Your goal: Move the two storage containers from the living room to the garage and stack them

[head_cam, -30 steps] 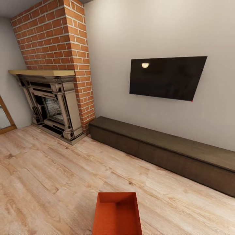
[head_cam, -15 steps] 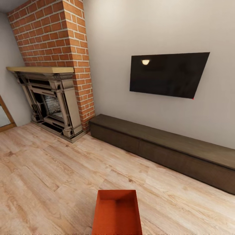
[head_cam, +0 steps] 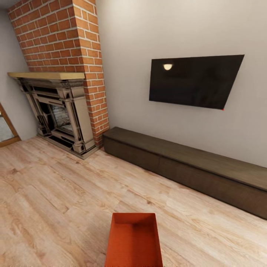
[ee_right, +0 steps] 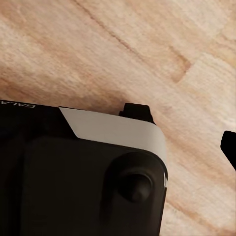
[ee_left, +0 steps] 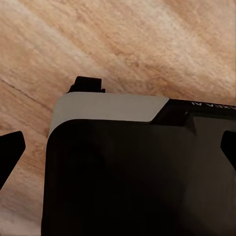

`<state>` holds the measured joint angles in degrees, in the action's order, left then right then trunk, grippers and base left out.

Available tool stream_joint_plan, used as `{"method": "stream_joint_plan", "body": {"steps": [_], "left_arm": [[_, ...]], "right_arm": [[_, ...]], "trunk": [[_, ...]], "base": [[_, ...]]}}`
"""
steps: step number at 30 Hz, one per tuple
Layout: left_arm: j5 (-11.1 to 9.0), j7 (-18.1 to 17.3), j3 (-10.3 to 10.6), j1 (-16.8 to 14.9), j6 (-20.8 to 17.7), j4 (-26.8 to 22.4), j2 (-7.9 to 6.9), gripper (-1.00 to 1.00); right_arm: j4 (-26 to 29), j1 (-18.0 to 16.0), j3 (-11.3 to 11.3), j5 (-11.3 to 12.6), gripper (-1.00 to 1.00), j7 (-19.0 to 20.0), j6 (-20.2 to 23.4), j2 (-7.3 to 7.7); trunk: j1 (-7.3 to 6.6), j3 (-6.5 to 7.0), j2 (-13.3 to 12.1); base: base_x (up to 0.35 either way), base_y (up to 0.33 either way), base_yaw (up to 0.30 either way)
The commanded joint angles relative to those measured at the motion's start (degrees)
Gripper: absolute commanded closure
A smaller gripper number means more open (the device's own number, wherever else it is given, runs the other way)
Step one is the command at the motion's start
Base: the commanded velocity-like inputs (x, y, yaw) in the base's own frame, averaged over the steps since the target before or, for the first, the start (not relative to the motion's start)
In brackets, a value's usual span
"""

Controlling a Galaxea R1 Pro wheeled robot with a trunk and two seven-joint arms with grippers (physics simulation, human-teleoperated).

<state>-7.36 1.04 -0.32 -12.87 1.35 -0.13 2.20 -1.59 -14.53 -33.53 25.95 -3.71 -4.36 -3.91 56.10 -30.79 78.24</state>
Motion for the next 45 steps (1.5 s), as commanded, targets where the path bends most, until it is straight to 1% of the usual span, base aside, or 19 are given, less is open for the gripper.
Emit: {"method": "stream_joint_plan", "body": {"steps": [1, 28, 45], "left_arm": [[-0.5, 0.1, 0.0, 0.0, 0.1, 0.0, 0.01, -1.00], [-0.5, 0.1, 0.0, 0.0, 0.1, 0.0, -0.01, -1.00], [-0.5, 0.1, 0.0, 0.0, 0.1, 0.0, 0.00, -1.00]], "right_arm": [[-0.2, -0.1, -0.5, 0.5, -1.00, -0.1, -0.3, -0.05], [-0.2, -0.1, -0.4, 0.5, -1.00, -0.1, -0.3, -0.05], [-0.2, -0.1, -0.3, 0.5, -1.00, -0.1, -0.1, -0.05]], "trunk": [[0.00, -0.15, 0.0], [0.00, -2.59, 0.0], [0.00, -3.94, 0.0]], "base": [[0.000, 0.000, 0.067], [0.000, 0.000, 0.061], [0.000, 0.000, -0.118]]}}
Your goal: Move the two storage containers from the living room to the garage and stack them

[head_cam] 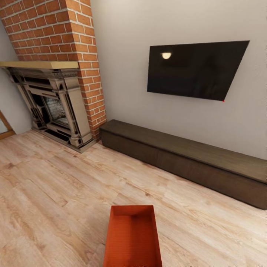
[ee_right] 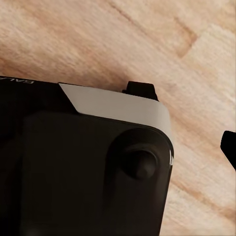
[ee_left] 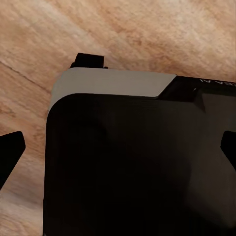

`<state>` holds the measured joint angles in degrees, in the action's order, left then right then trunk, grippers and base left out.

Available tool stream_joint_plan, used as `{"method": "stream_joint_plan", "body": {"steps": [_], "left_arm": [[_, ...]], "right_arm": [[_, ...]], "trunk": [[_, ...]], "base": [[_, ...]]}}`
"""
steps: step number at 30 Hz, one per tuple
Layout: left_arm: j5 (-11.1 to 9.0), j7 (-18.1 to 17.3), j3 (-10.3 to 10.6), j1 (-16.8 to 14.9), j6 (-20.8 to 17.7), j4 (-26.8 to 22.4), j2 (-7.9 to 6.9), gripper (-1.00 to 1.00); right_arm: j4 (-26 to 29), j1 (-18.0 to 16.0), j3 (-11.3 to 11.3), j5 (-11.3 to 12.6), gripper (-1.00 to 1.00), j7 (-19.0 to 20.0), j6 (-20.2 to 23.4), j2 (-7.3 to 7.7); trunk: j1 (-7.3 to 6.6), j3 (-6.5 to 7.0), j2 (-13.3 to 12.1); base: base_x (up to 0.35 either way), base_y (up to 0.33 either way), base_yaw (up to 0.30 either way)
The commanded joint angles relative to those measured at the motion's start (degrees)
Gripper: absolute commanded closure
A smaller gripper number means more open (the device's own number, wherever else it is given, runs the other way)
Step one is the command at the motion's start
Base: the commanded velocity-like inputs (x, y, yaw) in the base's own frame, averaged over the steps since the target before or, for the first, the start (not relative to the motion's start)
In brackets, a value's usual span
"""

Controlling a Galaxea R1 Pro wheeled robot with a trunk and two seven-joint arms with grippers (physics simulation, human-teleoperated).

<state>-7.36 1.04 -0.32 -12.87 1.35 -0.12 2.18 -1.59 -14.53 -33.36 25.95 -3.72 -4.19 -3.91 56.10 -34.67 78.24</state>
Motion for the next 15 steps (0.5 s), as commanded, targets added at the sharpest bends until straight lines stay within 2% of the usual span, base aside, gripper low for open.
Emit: {"method": "stream_joint_plan", "body": {"steps": [1, 7, 15], "left_arm": [[-0.5, 0.1, 0.0, 0.0, 0.1, 0.0, 0.01, -1.00], [-0.5, 0.1, 0.0, 0.0, 0.1, 0.0, 0.01, -1.00], [-0.5, 0.1, 0.0, 0.0, 0.1, 0.0, 0.02, -1.00]], "right_arm": [[-0.2, -0.1, -0.5, 0.5, -1.00, -0.1, -0.3, -0.05], [-0.2, -0.1, -0.5, 0.5, -1.00, 0.0, -0.3, -0.07], [-0.2, -0.1, -0.5, 0.5, -1.00, 0.1, -0.3, -0.05]], "trunk": [[0.00, -0.09, 0.0], [0.00, -0.16, 0.0], [0.00, -0.66, 0.0]], "base": [[0.000, 0.000, -0.056], [0.000, 0.000, -0.002], [0.000, 0.000, 0.126]]}}
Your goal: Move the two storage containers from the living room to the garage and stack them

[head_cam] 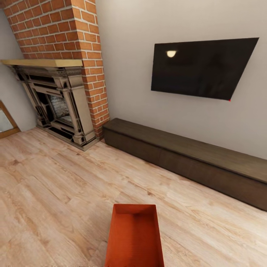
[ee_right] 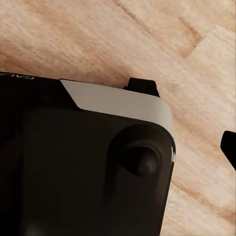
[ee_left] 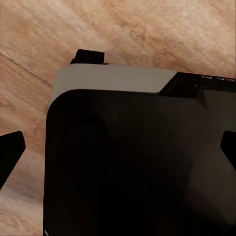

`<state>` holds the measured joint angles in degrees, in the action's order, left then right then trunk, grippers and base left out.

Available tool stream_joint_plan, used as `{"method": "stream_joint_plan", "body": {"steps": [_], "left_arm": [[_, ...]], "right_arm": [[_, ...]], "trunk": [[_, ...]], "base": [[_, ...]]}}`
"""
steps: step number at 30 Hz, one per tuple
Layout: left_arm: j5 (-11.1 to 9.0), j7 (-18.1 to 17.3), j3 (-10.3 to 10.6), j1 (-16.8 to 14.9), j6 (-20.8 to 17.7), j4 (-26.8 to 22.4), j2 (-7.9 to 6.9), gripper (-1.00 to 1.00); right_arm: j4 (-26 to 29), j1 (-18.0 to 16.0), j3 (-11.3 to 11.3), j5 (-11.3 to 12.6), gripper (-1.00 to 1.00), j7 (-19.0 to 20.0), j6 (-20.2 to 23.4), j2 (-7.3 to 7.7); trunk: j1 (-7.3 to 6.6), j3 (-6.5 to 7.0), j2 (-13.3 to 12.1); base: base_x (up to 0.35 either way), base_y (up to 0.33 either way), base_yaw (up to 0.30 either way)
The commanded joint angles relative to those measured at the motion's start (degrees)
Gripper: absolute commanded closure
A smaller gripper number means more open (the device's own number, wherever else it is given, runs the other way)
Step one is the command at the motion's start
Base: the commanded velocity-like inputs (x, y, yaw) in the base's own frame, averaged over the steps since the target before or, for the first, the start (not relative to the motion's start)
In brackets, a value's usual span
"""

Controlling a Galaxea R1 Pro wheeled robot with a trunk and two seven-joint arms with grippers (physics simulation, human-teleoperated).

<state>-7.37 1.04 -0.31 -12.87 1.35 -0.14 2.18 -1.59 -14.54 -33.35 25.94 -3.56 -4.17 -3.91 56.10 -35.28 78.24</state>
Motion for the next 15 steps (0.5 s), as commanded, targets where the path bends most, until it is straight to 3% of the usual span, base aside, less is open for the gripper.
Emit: {"method": "stream_joint_plan", "body": {"steps": [1, 10, 13, 15], "left_arm": [[-0.5, 0.1, 0.0, 0.0, 0.1, 0.0, 0.02, -1.00], [-0.5, 0.1, 0.0, 0.0, 0.1, 0.0, 0.01, -1.00], [-0.5, 0.1, 0.0, 0.0, 0.1, 0.0, 0.01, -1.00], [-0.5, 0.1, 0.0, 0.0, 0.1, 0.0, 0.02, -1.00]], "right_arm": [[-0.2, -0.1, -0.5, 0.5, -1.00, -0.1, -0.3, -0.05], [-0.2, -0.1, -0.5, 0.5, -1.00, 0.0, -0.4, -0.05], [-0.2, -0.1, -0.5, 0.7, -1.00, -0.1, -0.5, -0.05], [-0.2, -0.1, -0.5, 2.5, -1.00, -0.1, -0.4, -0.03]], "trunk": [[0.00, -0.12, 0.0], [0.00, -0.70, 0.0], [0.00, -0.72, 0.0], [0.00, -0.73, 0.0]], "base": [[0.000, 0.000, 0.151], [0.000, 0.000, 0.125], [0.000, 0.000, -0.106], [0.000, 0.000, -0.242]]}}
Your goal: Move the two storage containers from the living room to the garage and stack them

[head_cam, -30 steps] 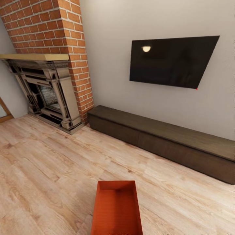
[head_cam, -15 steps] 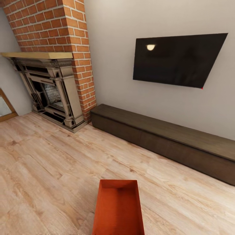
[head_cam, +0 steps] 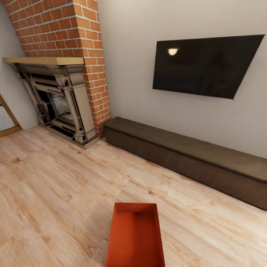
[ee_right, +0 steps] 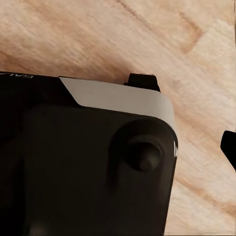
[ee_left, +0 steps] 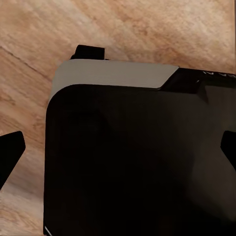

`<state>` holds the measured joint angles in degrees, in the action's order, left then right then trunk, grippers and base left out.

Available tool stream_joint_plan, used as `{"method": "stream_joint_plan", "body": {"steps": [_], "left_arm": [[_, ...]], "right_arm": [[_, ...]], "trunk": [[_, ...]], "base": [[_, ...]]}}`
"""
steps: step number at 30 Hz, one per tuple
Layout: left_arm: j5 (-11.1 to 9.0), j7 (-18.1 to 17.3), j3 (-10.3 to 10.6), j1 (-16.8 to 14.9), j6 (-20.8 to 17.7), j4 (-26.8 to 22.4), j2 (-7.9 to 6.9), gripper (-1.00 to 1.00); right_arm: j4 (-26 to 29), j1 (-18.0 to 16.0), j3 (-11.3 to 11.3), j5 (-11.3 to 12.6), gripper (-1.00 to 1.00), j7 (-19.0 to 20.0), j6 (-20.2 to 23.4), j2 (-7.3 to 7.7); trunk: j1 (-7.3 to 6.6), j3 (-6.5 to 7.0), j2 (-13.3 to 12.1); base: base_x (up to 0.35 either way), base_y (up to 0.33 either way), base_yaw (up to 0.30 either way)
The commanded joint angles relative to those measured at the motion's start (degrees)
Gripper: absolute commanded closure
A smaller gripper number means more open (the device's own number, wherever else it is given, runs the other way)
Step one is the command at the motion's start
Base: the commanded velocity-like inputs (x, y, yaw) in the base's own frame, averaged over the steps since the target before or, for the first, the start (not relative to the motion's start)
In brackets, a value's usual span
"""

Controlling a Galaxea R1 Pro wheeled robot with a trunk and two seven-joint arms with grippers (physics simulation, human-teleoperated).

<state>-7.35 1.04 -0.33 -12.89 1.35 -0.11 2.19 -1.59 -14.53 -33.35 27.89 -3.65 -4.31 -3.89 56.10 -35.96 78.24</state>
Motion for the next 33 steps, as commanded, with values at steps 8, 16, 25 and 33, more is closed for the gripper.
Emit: {"method": "stream_joint_plan", "body": {"steps": [8, 16, 25, 33], "left_arm": [[-0.5, 0.1, 0.0, 0.0, 0.1, 0.0, 0.01, -1.00], [-0.5, 0.1, 0.1, 0.0, 0.1, 0.0, 0.01, -1.00], [-0.5, 0.1, 0.0, 0.0, 0.1, 0.0, 0.01, -1.00], [-0.5, 0.1, 0.0, 0.0, 0.1, 0.0, 0.00, -1.00]], "right_arm": [[-0.2, -0.1, -0.6, 3.6, -1.00, -0.1, -0.1, 0.44], [-0.2, -0.1, -1.0, 3.3, -1.00, -0.1, -0.1, 0.36], [-0.1, -0.1, -1.3, 3.2, -1.00, 0.6, 0.0, 0.42], [-0.1, -0.1, -1.3, 3.2, -1.00, 0.7, 0.0, 0.46]], "trunk": [[0.00, -0.05, 0.0], [0.00, -0.05, 0.0], [0.00, -0.35, 0.0], [0.00, -1.06, 0.0]], "base": [[0.000, 0.000, -0.274], [0.000, 0.000, -0.067], [0.000, 0.000, -0.001], [0.000, 0.000, 0.000]]}}
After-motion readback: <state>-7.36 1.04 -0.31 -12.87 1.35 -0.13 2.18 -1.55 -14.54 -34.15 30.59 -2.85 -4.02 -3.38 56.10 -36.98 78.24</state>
